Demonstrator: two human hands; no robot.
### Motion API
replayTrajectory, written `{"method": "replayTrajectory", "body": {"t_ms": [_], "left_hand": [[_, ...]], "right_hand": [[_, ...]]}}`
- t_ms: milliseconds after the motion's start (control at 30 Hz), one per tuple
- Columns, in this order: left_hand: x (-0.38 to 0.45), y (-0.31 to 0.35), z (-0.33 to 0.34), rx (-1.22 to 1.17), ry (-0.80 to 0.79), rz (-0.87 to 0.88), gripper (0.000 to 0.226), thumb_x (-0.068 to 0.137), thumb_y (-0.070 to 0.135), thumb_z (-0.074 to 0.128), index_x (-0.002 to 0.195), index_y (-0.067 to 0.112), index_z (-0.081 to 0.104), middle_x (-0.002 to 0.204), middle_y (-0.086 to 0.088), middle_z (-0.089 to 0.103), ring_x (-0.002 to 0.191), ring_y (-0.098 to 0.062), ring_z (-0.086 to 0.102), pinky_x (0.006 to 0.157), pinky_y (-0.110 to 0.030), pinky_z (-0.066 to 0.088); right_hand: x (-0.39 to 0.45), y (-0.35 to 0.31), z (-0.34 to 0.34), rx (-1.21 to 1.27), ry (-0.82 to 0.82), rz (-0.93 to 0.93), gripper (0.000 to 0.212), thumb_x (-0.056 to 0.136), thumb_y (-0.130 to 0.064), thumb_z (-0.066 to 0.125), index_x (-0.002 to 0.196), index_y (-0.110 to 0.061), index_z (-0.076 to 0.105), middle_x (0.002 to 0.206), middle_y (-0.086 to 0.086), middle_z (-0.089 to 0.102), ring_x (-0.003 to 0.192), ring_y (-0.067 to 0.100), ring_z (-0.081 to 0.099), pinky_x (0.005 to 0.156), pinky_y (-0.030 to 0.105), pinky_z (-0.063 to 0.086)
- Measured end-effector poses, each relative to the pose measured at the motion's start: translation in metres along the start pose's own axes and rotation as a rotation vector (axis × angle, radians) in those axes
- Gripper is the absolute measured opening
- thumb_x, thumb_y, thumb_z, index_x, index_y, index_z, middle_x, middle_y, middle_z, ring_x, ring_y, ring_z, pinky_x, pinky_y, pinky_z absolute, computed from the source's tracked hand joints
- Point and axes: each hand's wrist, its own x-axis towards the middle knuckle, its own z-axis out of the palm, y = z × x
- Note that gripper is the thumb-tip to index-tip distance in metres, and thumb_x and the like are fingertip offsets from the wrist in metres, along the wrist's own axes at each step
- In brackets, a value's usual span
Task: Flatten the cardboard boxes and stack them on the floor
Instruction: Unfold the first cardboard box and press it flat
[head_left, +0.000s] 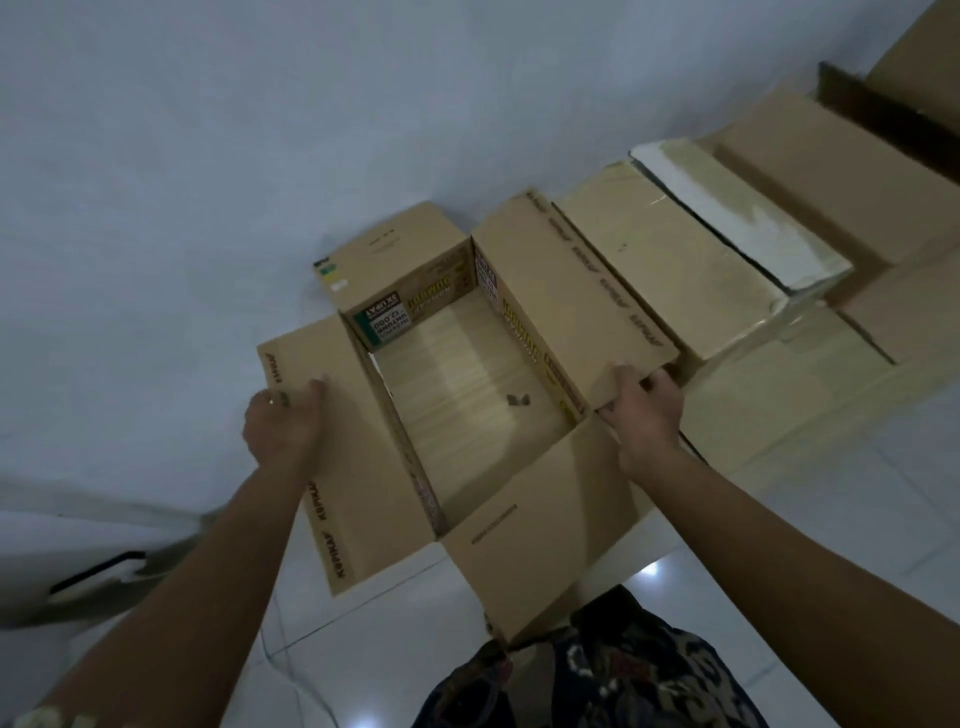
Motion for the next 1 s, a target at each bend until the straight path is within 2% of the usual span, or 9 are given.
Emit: {"method": "replayTrajectory", "body": {"t_ms": [133, 267, 333, 467, 567, 667, 800, 900, 1000], "left_hand": [[-0.009, 0.006, -0.016, -0.147, -0.007, 0.039, 0.054, 0.086, 0.044, 0.068, 0.126, 0.009, 0.061, 0.128, -0.01, 0.062, 0.116, -0.031, 0.059, 0.095, -0.039, 0.048], [-0.023, 0.014, -0.039, -0.331, -0.15, 0.034, 0.022, 0.093, 0.031, 0.061, 0.109, 0.016, 0.063, 0.117, -0.01, 0.066, 0.101, -0.029, 0.065, 0.089, -0.044, 0.055], [-0.041, 0.022, -0.053, -0.411, -0.241, 0.014, 0.016, 0.097, 0.026, 0.055, 0.104, 0.015, 0.065, 0.107, -0.011, 0.069, 0.089, -0.025, 0.067, 0.077, -0.039, 0.058], [-0.09, 0.037, -0.068, -0.532, -0.377, 0.016, 0.027, 0.1, 0.034, 0.05, 0.106, 0.015, 0.069, 0.1, -0.01, 0.074, 0.081, -0.023, 0.072, 0.06, -0.03, 0.057], [-0.122, 0.045, -0.067, -0.557, -0.53, -0.057, 0.047, 0.094, 0.058, 0.052, 0.12, 0.021, 0.067, 0.106, -0.006, 0.075, 0.094, -0.023, 0.073, 0.078, -0.037, 0.059], [-0.143, 0.062, -0.062, -0.572, -0.689, -0.045, 0.079, 0.076, 0.079, 0.056, 0.137, 0.028, 0.056, 0.12, -0.008, 0.07, 0.109, -0.028, 0.068, 0.098, -0.048, 0.051], [-0.169, 0.092, -0.054, -0.503, -0.746, -0.061, 0.09, 0.058, 0.087, 0.064, 0.126, 0.028, 0.065, 0.117, -0.003, 0.072, 0.108, -0.024, 0.068, 0.1, -0.046, 0.05], [-0.179, 0.107, -0.045, -0.366, -0.607, -0.111, 0.061, 0.075, 0.065, 0.071, 0.115, 0.019, 0.067, 0.105, -0.005, 0.072, 0.095, -0.024, 0.068, 0.083, -0.04, 0.058], [-0.179, 0.1, -0.041, -0.258, -0.498, -0.152, 0.013, 0.099, 0.018, 0.051, 0.094, 0.009, 0.06, 0.084, -0.007, 0.061, 0.071, -0.02, 0.057, 0.058, -0.03, 0.05]], "right_hand": [[-0.014, -0.011, -0.003, -0.206, -0.176, -0.254, 0.013, 0.093, -0.037, 0.063, 0.104, -0.03, 0.066, 0.108, -0.002, 0.07, 0.102, 0.018, 0.068, 0.09, 0.045, 0.057], [-0.042, -0.026, 0.0, -0.444, -0.294, -0.506, 0.024, 0.099, -0.027, 0.06, 0.077, -0.028, 0.052, 0.075, -0.008, 0.057, 0.074, 0.012, 0.06, 0.065, 0.023, 0.047], [-0.055, -0.032, 0.005, -0.494, -0.363, -0.576, 0.018, 0.101, -0.025, 0.058, 0.084, -0.023, 0.052, 0.073, -0.014, 0.052, 0.068, -0.003, 0.057, 0.057, 0.009, 0.041], [-0.073, -0.042, 0.021, -0.585, -0.475, -0.712, 0.018, 0.102, -0.03, 0.055, 0.113, -0.02, 0.066, 0.089, -0.023, 0.062, 0.083, -0.004, 0.062, 0.062, 0.004, 0.039], [-0.087, -0.045, 0.027, -0.604, -0.561, -0.854, 0.036, 0.103, -0.024, 0.052, 0.138, -0.017, 0.058, 0.104, -0.009, 0.068, 0.094, 0.007, 0.065, 0.07, 0.016, 0.05], [-0.093, -0.035, 0.033, -0.72, -0.653, -1.035, 0.042, 0.104, -0.026, 0.048, 0.145, -0.014, 0.049, 0.097, 0.007, 0.073, 0.077, 0.021, 0.067, 0.069, 0.039, 0.057], [-0.101, -0.021, 0.032, -0.889, -0.838, -1.139, 0.042, 0.105, -0.024, 0.045, 0.145, -0.014, 0.046, 0.094, 0.013, 0.072, 0.073, 0.031, 0.065, 0.062, 0.042, 0.054], [-0.105, -0.02, 0.028, -0.968, -0.98, -1.116, 0.052, 0.098, -0.01, 0.052, 0.149, -0.014, 0.043, 0.105, 0.018, 0.071, 0.087, 0.038, 0.067, 0.07, 0.039, 0.051], [-0.089, -0.03, 0.023, -1.039, -1.216, -0.958, 0.057, 0.097, -0.012, 0.048, 0.153, -0.019, 0.038, 0.126, 0.017, 0.066, 0.109, 0.034, 0.063, 0.09, 0.037, 0.049]]}}
